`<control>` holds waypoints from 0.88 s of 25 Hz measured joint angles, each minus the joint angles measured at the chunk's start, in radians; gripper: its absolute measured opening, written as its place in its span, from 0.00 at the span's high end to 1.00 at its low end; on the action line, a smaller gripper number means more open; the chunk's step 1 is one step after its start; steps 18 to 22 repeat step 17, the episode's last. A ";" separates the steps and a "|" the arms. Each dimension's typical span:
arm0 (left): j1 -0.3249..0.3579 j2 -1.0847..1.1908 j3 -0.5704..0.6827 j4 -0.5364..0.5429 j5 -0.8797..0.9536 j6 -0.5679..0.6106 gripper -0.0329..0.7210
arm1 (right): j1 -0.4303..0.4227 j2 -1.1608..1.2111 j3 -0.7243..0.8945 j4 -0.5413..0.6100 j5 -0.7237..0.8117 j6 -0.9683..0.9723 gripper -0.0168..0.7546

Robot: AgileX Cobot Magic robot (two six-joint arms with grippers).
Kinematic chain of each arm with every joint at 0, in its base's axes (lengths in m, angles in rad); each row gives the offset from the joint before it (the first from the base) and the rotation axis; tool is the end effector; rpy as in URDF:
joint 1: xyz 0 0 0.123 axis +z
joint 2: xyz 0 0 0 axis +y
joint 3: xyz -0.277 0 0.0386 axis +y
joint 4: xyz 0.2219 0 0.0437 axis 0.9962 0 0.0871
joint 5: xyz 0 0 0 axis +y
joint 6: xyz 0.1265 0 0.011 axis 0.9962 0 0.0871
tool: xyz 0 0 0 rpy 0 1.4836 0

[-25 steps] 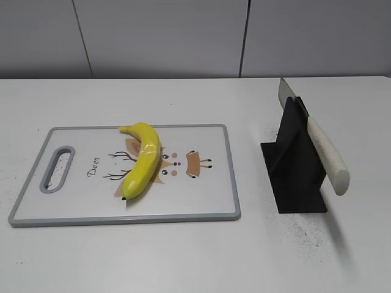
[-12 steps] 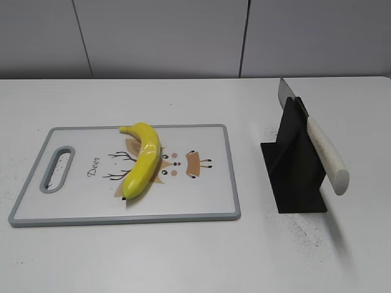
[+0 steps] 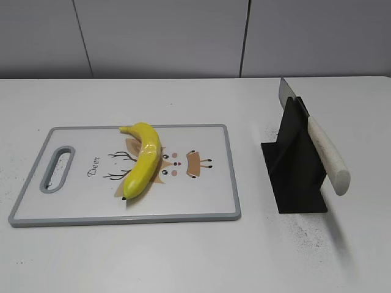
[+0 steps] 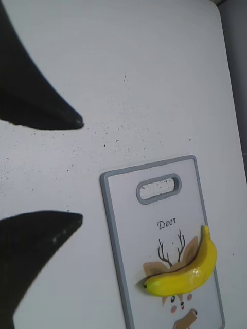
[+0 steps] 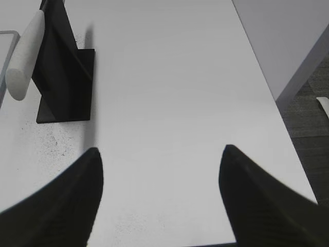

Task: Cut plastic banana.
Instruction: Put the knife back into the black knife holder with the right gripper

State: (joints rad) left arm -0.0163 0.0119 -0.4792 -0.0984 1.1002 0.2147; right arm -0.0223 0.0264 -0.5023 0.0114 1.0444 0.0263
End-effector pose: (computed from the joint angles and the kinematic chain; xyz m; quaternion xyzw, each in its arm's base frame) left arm 0.0099 -0.0113 0.2384 0.1024 0.8644 -0.0004 0.4923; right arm 0.0139 0.0009 0.2506 0.0207 0.8550 0.0067 0.5182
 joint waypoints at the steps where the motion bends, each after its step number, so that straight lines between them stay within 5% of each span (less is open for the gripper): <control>1: 0.000 0.000 0.000 0.000 0.000 0.000 0.31 | 0.000 0.000 0.000 0.000 0.000 0.000 0.29; 22: 0.000 0.000 0.000 0.000 0.000 0.000 0.31 | -0.001 0.000 0.000 0.000 0.000 0.000 0.30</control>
